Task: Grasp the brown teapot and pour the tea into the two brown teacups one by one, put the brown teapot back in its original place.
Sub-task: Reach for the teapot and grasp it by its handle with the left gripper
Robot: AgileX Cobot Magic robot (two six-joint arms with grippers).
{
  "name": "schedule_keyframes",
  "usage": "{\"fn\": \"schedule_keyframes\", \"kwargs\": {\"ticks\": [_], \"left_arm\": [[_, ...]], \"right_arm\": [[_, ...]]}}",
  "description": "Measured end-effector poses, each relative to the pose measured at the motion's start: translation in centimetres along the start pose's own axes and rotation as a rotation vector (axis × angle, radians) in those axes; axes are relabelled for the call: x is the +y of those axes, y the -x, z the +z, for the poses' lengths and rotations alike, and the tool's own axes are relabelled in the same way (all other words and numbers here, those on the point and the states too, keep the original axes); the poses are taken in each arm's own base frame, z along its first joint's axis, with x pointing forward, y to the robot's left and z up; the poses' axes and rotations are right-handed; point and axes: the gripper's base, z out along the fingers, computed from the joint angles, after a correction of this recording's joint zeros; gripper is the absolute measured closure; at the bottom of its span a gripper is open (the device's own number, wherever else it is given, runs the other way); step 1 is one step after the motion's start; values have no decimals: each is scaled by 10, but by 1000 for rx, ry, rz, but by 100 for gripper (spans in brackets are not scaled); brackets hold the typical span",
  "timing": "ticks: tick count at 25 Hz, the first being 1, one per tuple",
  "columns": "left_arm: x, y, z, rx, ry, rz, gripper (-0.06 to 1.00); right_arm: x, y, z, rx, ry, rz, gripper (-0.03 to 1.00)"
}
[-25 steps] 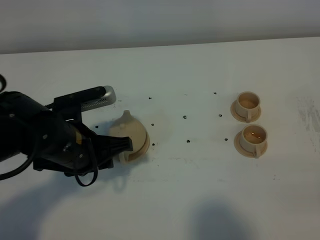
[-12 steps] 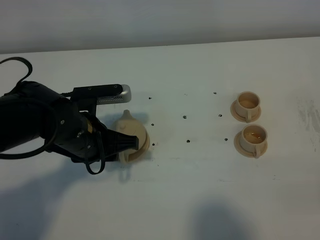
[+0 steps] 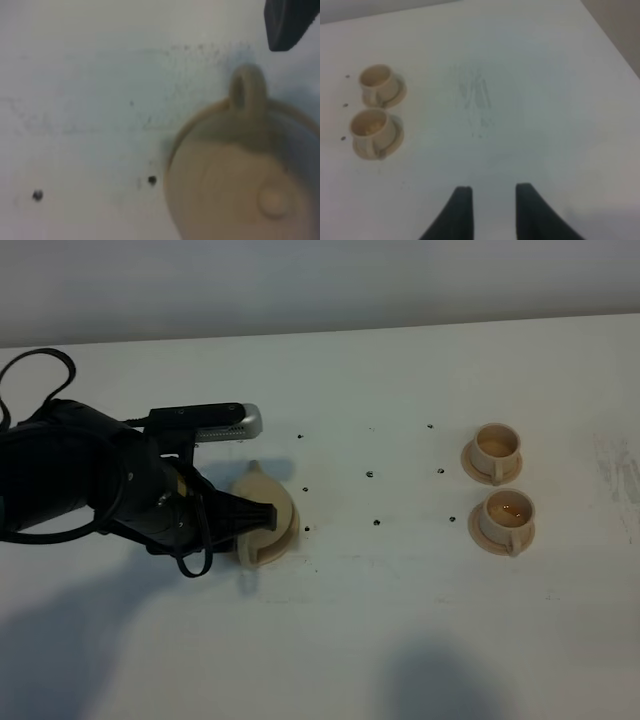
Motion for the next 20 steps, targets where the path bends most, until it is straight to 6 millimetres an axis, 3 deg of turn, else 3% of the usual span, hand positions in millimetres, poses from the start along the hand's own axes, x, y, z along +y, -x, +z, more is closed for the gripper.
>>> {"fn": "schedule_keyframes", "kwargs": {"ticks": [6, 20], "left_arm": [[-3, 2, 14, 26, -13, 8, 56], [-5, 5, 22, 20, -18, 31, 56]], "right_arm": [[0, 0, 0, 0, 0, 0, 74], [0, 0, 0, 0, 0, 0, 74]]}}
